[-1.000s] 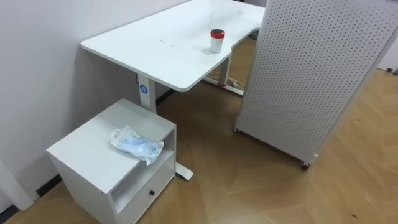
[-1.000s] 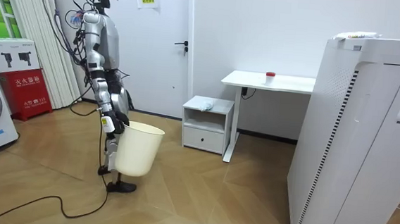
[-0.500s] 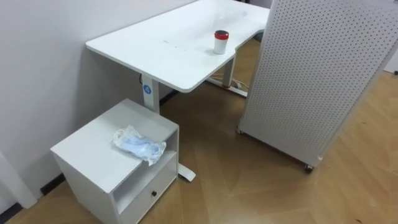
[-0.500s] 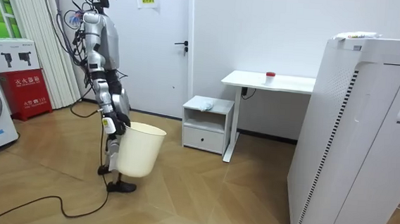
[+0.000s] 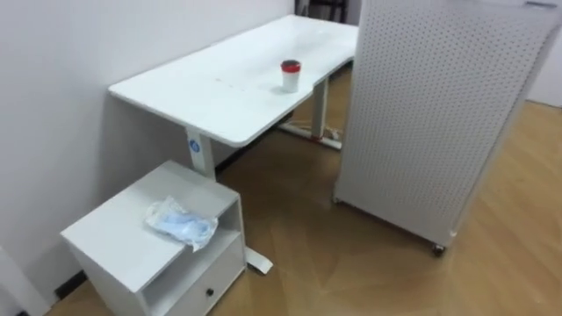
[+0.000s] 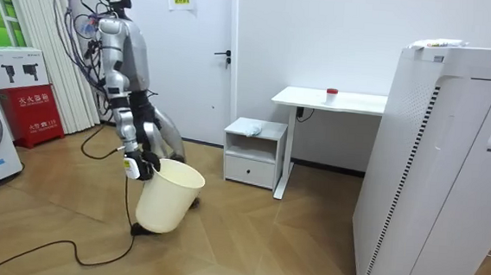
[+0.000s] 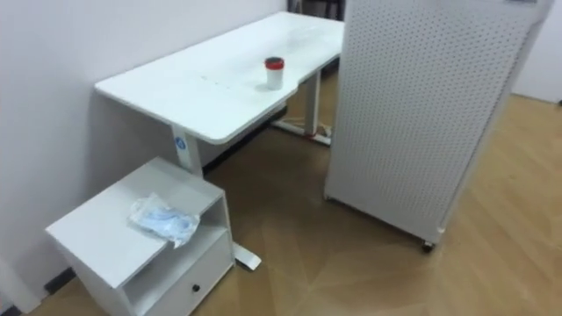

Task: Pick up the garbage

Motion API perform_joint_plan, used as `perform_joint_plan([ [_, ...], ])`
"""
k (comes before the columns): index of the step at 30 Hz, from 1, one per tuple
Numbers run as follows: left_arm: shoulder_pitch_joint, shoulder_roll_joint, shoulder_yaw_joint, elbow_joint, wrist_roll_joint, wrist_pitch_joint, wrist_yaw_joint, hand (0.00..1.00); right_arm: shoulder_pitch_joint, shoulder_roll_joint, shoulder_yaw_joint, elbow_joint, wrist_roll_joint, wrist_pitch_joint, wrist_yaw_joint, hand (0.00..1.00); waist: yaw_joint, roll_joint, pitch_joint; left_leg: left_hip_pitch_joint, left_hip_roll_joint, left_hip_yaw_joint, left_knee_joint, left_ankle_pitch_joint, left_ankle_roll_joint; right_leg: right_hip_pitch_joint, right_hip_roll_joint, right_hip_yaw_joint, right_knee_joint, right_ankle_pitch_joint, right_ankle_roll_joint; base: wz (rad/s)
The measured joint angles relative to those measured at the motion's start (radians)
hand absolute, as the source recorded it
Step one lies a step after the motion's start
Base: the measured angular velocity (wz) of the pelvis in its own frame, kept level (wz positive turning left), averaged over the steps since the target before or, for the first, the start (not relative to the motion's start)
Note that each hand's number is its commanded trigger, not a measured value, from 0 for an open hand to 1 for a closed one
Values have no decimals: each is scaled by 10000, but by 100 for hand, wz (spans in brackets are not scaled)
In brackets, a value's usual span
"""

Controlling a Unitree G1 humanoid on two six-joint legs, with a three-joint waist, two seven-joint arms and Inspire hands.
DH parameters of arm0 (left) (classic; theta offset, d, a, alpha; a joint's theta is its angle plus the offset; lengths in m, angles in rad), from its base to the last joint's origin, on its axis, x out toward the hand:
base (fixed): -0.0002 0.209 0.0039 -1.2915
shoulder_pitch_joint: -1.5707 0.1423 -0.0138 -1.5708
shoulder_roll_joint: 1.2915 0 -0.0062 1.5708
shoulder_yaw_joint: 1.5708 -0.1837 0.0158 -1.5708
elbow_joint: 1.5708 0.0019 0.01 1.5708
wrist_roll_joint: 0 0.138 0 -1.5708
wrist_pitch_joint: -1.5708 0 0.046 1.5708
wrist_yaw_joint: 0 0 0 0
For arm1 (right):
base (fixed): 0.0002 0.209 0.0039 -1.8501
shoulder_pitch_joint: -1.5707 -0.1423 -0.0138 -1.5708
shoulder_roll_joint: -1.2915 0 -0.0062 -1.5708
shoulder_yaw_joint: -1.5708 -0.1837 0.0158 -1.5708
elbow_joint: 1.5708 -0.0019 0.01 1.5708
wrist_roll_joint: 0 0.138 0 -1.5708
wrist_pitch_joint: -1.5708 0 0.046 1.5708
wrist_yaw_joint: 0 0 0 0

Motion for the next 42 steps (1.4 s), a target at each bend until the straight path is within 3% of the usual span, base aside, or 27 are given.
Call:
perform_joint_plan([
  [1, 182, -14, 96, 11, -5, -3, -25, 0, 83, 3, 2, -3, -21, 5, -60, 100, 15, 39, 24, -42, 77, -10, -975, 345, -18, 265, 0, 101, -12, -203, -19, -40],
  [2, 262, -18, 98, 17, -4, -4, -39, 0, 144, 3, 3, -23, -36, -1, -69, 100, 11, 38, 27, -21, 117, -15, -1364, 481, -4, 426, 1, 186, -12, -304, -6, -43],
  [3, 338, -22, 96, 27, -4, -11, -48, 0, 245, 2, 2, -78, -95, -8, -88, 100, 0, 4, 18, 30, 196, -30, -1764, 908, 105, 712, -13, 353, -6, -569, 79, -42],
  [4, 314, -22, 116, 22, -27, -64, -55, 0, 284, 11, -2, -159, -202, 14, -161, 100, 11, -120, 15, 36, 122, 113, -1596, 1701, 152, 956, -202, 552, -18, -838, 179, -44],
  [5, 281, -40, 118, 22, -27, -145, -66, 0, 294, -6, -2, -256, -220, 27, -205, 100, 72, -170, 12, 41, 101, 293, -1469, 2038, 266, 1038, -320, 695, -45, -950, 262, -49],
  [6, 226, -79, 116, 27, -24, -336, -118, 0, 345, -67, -18, -430, -251, 11, -296, 100, 142, -166, -13, 21, -41, 476, -1083, 2468, 630, 1289, -547, 885, -294, -1086, 450, -40],
  [7, 156, -77, 117, 26, -21, -414, -137, 0, 407, -79, -18, -414, -252, -21, -308, 100, 142, -220, -19, -4, -133, 557, -850, 2534, 752, 1457, -700, 924, -465, -1133, 544, -45],
  [8, 5, -33, 111, 0, -31, -549, -146, 0, 395, -51, -15, -427, -278, -40, -360, 100, 215, -367, -87, -73, -418, 773, -251, 2323, 1186, 1719, -1085, 959, -648, -1250, 778, -34],
  [9, -222, -33, 65, 37, -40, -678, -143, 0, 284, -43, -15, -559, -461, -45, -414, 100, 233, -439, -87, -183, -600, 971, 552, 1711, 1271, 1893, -1405, 815, -593, -1223, 1028, -32],
  [10, -426, -71, 59, 20, -88, -757, -145, 0, 203, -66, -22, -573, -582, -112, -493, 100, 216, -334, -28, -219, -617, 1067, 1206, 1110, 1377, 1929, -1572, 585, -149, -1030, 1372, -14],
  [12, -662, -16, -33, -92, -121, -897, 17, 0, 135, -52, -7, -575, -585, -179, -567, 100, 227, -267, -58, -57, -771, 1114, 1767, 370, 1525, 1732, -1868, 448, 1116, -669, 1819, 7],
  [13, -908, 8, -141, -111, -119, -926, 199, 0, 33, -50, -7, -563, -583, -211, -588, 100, 211, -262, -50, 178, -945, 1140, 1819, 41, 1636, 1368, -2079, 306, 2292, -204, 1852, 15],
  [14, -1041, 0, -170, -111, -106, -921, 287, 0, -72, -52, -5, -552, -588, -245, -596, 100, 210, -241, -53, 290, -1017, 1139, 1821, -88, 1688, 1197, -2176, 266, 2831, 127, 1860, 14],
  [15, -1292, 1, -270, -145, -84, -918, 493, 0, -299, -34, 10, -562, -581, -253, -598, 100, 255, -194, -45, 555, -1105, 1136, 1695, -280, 1767, 793, -2303, 232, 3774, 988, 1881, 5],
  [17, -1686, 1, -348, -183, -111, -930, 780, 0, -592, 11, 164, -582, -530, -271, -514, 100, 385, -26, -71, 963, -1104, 1035, 1416, -478, 1829, 240, -2465, 75, 4732, 2037, 1913, -12],
  [19, -2103, -24, -357, -258, -122, -958, 1120, 0, -954, 22, 525, -802, -553, -293, -382, 100, 475, 48, -6, 1201, -1055, 889, 1196, -583, 1852, -615, -2587, -221, 5508, 1504, 1825, -8],
  [20, -2364, -64, -358, -288, -119, -1056, 1295, 0, -1057, 25, 710, -1031, -558, -351, -275, 100, 463, 84, 14, 1325, -999, 778, 1027, -583, 1850, -1189, -2579, -441, 5625, 1009, 1815, 6],
  [22, -2595, -140, -528, -592, -297, -1375, 1587, 0, -1289, 43, 1278, -1215, -677, -551, -239, 100, 522, 167, 48, 1595, -736, 754, 697, -603, 1772, -2272, -2513, -673, 4793, 475, 1739, -5],
  [24, -2639, -226, -708, -721, -357, -1542, 1781, 0, -1446, 62, 1512, -1175, -933, -586, -213, 100, 453, 268, 83, 1745, -512, 613, 619, -673, 1653, -2657, -2298, -824, 3277, 443, 1714, -1],
  [26, -2842, -289, -1018, -760, -378, -1591, 1915, 0, -1519, 103, 1589, -1067, -1004, -588, -216, 100, 238, 264, 64, 1747, -459, 277, 609, -716, 1548, -2813, -2141, -832, 1439, 710, 1657, 42],
  [27, -2969, -352, -1179, -772, -316, -1623, 2018, 0, -1573, 118, 1595, -927, -978, -611, -260, 100, 190, 208, 52, 1734, -417, 182, 658, -782, 1445, -2913, -2017, -803, 423, 1477, 1778, 45],
  [28, -3065, -401, -1309, -806, -300, -1682, 2133, 0, -1596, 134, 1678, -731, -906, -735, -270, 100, 167, 215, 28, 1727, -309, 107, 718, -867, 1295, -2892, -1803, -694, 37, 2269, 1726, 18],
  [29, -3104, -406, -1377, -852, -304, -1742, 2211, 0, -1636, 131, 1743, -664, -868, -796, -252, 100, 174, 223, -1, 1711, -246, 63, 684, -873, 1227, -2827, -1654, -721, -94, 2313, 1679, 6],
  [31, -3474, -388, -1456, -819, -319, -2062, 2609, 0, -1903, 148, 2238, -419, -837, -996, -174, 100, 164, 198, 81, 1676, -126, -66, 552, -845, 1018, -2746, -1434, -921, -245, 2369, 1522, 3],
  [35, -4099, -356, -1961, -816, -312, -2429, 3130, 0, -2407, 68, 2889, -266, -850, -1083, -162, 100, 118, 176, 143, 1373, 114, -128, 567, -880, 867, -2988, -1268, -978, -337, 2370, 1408, 2],
  [38, -4623, -356, -2309, -661, -292, -2664, 3344, 0, -2754, 95, 3405, -231, -965, -1143, -57, 100, -50, 268, 272, 1023, 162, -156, 682, -892, 849, -3268, -1221, -1011, -345, 2395, 1369, -1],
  [42, -5276, -363, -2694, -607, -288, -2689, 3858, 0, -3162, 119, 3774, -217, -947, -1206, 40, 100, -217, 400, 397, 283, 156, -168, 869, -878, 842, -4039, -1315, -1214, -100, 2426, 1316, 0],
])
